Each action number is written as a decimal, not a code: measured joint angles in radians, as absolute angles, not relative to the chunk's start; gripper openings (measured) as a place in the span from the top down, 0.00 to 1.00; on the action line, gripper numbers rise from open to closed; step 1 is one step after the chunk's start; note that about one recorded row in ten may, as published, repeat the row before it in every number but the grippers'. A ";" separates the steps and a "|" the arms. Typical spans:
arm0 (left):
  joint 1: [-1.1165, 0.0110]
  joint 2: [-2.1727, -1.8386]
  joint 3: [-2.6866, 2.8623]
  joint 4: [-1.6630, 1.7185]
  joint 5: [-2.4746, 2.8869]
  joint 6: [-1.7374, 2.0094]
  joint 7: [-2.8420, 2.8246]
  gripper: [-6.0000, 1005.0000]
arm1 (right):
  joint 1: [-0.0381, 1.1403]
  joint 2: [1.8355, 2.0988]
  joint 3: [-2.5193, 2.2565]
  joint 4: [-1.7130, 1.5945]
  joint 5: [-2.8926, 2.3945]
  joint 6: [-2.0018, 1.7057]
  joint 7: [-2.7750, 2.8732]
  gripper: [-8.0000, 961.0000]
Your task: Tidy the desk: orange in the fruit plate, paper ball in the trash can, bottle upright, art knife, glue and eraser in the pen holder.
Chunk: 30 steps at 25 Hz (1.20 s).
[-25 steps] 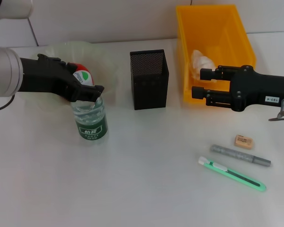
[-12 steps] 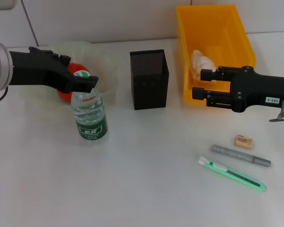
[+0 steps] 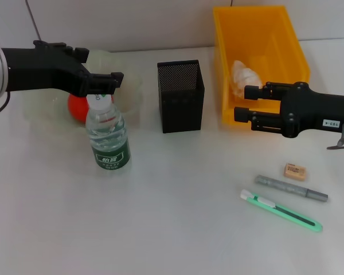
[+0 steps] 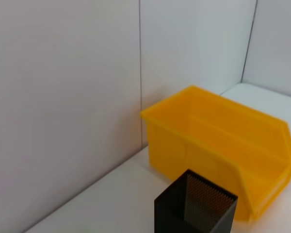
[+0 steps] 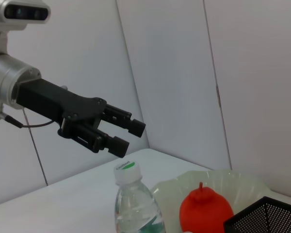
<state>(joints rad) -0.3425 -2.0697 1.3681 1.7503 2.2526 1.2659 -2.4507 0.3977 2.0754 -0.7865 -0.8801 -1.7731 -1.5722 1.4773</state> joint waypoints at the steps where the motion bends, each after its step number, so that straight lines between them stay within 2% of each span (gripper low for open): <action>1: -0.340 -2.070 1.367 1.750 2.242 1.261 -2.443 0.19 | 0.398 2.075 -0.786 -0.878 -1.773 -1.572 1.477 0.34; 19: -0.219 -2.065 1.302 1.719 1.822 1.267 -2.081 0.20 | 0.386 2.075 -0.782 -0.878 -1.768 -1.578 1.479 0.34; 30: -0.228 -2.066 1.200 1.477 1.587 1.424 -1.810 0.20 | 0.370 2.074 -0.758 -0.920 -1.765 -1.609 1.505 0.34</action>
